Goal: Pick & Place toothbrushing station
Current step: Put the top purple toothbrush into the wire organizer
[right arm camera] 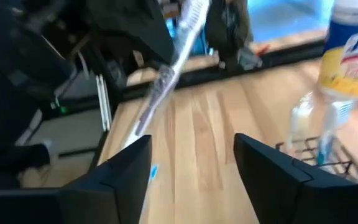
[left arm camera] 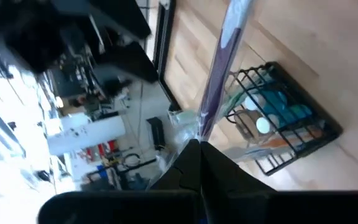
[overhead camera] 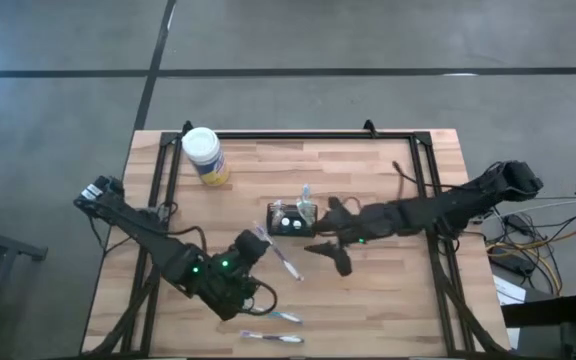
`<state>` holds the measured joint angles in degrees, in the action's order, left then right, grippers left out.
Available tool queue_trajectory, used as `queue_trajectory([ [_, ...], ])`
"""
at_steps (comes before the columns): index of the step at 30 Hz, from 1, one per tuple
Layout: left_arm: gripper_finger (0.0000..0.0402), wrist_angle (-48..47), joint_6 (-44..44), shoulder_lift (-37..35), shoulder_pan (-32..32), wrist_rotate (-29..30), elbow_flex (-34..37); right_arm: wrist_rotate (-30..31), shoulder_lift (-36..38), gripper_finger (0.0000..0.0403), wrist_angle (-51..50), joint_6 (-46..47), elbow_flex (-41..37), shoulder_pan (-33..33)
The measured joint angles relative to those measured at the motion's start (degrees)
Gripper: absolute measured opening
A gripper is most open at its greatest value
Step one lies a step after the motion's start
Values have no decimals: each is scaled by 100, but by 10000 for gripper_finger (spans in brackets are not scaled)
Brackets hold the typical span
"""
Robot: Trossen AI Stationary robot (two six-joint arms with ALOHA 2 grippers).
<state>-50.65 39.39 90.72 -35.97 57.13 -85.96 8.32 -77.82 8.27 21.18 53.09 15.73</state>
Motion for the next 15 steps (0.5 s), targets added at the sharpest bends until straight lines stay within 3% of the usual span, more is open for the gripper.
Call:
queue_trajectory([
  [7, 0, 106, 511, 37, -100, 1020, 407, -831, -875, 251, -385, -85, 965, -363],
  [15, 0, 267, 682, 25, -142, 1630, 598, -1041, -1504, 254, -586, -211, 1540, -525],
])
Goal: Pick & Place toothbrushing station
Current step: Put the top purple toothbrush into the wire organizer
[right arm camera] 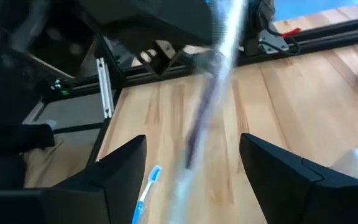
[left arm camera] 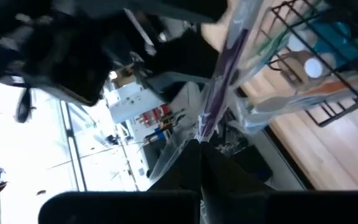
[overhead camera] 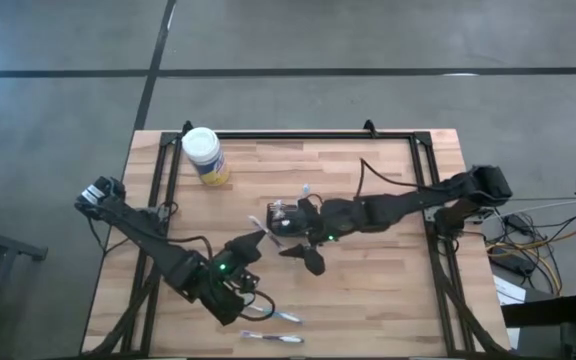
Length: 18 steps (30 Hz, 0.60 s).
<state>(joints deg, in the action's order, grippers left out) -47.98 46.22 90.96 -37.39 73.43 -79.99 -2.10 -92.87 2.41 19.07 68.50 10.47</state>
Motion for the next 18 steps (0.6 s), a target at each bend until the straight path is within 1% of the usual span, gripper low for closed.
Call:
queue_trajectory([
  [5, 0, 84, 36, -3, -72, 24, 15, -128, -106, 251, 21, 4, 167, -65],
  [9, 0, 99, 53, -5, -87, 22, 16, -144, -113, 239, 36, 11, 183, -115],
  [11, 0, 107, 63, -5, -87, 24, 17, -151, -113, 227, 29, -5, 179, -124],
  [14, 0, 212, 175, -5, -85, 22, 20, -334, -115, 201, 40, -78, 179, -120],
  [18, 0, 770, 593, -5, -72, 20, 20, -504, -173, 165, 41, -144, 179, -111],
])
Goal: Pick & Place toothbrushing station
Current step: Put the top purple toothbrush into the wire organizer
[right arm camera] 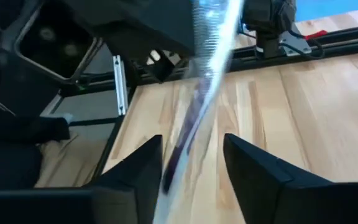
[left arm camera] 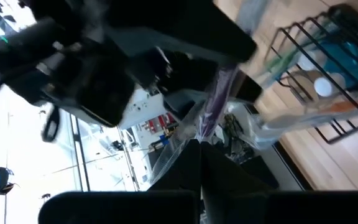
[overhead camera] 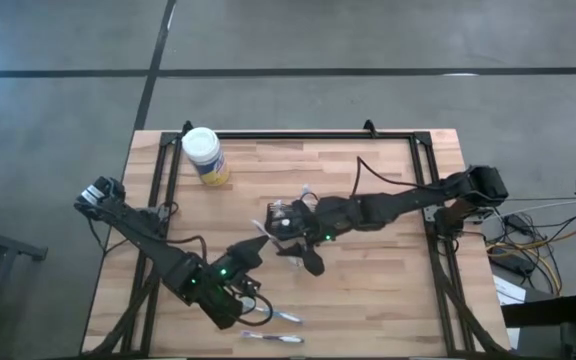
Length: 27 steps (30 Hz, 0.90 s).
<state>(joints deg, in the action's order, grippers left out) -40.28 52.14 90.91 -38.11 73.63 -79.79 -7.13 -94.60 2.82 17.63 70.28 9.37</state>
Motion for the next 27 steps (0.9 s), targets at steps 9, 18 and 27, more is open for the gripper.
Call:
queue_trajectory([
  [9, 0, 309, 334, -2, 2, -23, 33, -195, -56, 70, 217, -158, 9, 0],
  [18, 32, 293, 187, -96, -70, 26, 33, -169, -53, 19, 243, -483, 9, -11],
  [27, 80, 193, -1127, -965, -531, -778, -6, -215, -29, 15, 204, -690, 11, 31],
])
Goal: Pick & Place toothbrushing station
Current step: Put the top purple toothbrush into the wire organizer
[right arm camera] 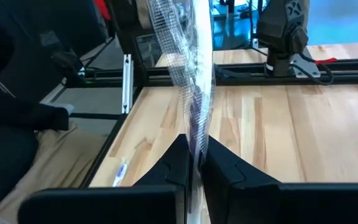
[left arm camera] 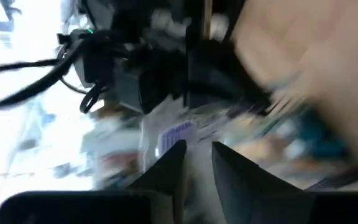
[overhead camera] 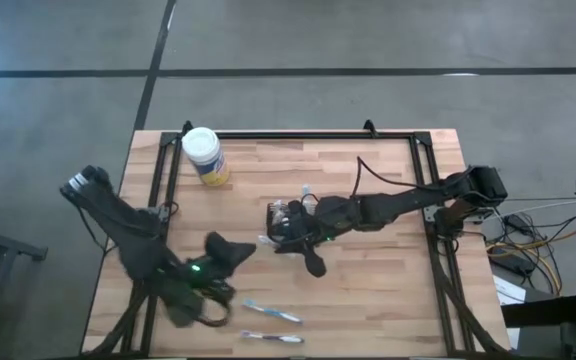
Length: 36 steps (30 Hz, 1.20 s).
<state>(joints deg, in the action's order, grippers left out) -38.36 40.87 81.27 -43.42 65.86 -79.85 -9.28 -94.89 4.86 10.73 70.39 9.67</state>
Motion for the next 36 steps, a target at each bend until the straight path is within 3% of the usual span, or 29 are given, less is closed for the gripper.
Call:
queue_trajectory([
  [6, 91, -383, -2040, -1329, -92, -2414, 124, 11, 28, 15, 58, -142, 0, 101],
  [9, 85, 5, -2742, -1995, -94, -2957, 629, 24, 28, 15, 253, -354, 0, 174],
  [12, 74, 954, -2941, -2694, -96, -3068, 1639, 92, 28, 15, 530, -638, 0, 244],
  [18, 54, 4657, -2508, -3906, -15, -2802, 4196, 470, 24, 15, 881, -905, -2, 284],
  [22, 50, 6441, -2350, -4199, 307, -2525, 5101, 722, 22, 15, 1038, -1023, -2, 282],
  [26, 67, 6444, -2527, -4210, 805, -2634, 5170, 1170, 22, 20, 1108, -1217, -2, 282],
  [32, 128, 5598, -3116, -3756, 1494, -3974, 4605, 1554, 17, 24, 1126, -1296, -4, 280],
  [36, 163, 5461, -3141, -3276, 1750, -4273, 4200, 1552, 17, 25, 1177, -1299, -4, 284],
])
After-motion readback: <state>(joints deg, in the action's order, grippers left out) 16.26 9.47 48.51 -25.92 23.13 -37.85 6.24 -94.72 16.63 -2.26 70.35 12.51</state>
